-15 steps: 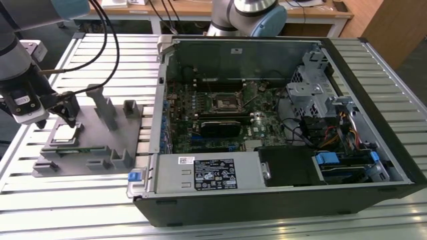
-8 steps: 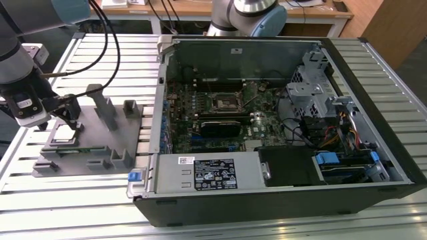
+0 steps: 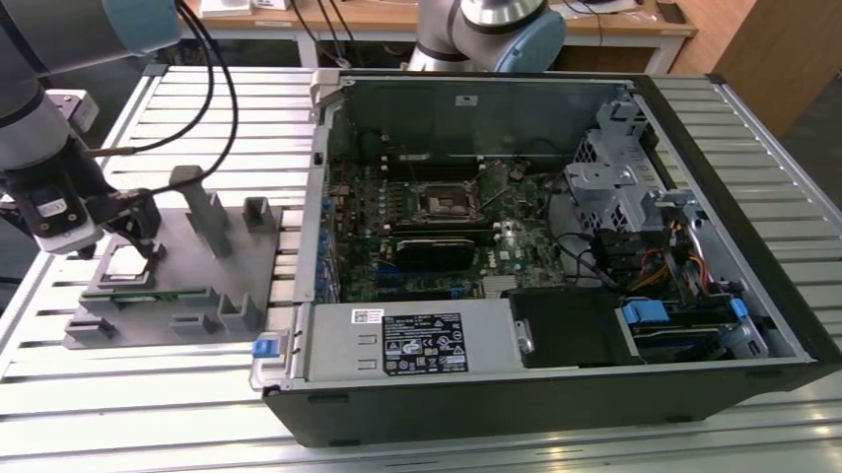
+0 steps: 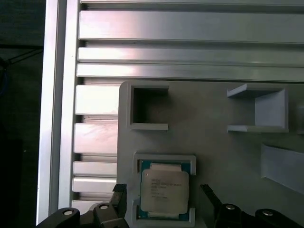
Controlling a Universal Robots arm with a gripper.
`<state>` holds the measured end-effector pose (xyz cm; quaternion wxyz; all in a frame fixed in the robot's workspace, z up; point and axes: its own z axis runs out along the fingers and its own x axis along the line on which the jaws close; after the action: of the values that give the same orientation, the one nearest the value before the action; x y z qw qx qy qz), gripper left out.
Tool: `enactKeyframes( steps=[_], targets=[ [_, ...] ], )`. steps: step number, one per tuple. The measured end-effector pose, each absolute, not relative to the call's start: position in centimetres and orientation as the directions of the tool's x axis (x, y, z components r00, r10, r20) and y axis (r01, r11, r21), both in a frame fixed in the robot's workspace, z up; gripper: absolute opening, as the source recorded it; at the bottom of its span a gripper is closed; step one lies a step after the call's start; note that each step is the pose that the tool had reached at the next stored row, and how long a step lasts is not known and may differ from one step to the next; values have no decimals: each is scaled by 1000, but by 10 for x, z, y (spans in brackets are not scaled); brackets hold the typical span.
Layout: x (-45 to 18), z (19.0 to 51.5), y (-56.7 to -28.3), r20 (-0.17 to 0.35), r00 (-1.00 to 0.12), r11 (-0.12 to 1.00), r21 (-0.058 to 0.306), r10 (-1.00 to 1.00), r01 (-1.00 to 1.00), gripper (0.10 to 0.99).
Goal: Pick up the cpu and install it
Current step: 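Pick up the cpu and move it towards the insertion slot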
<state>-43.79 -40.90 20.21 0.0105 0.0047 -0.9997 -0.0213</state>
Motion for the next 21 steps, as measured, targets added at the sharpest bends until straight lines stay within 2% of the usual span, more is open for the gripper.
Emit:
enactKeyframes(
  steps=[21],
  targets=[
    [-438,188,-409,21,-1000,999,43,-6,-5,710]
  ],
)
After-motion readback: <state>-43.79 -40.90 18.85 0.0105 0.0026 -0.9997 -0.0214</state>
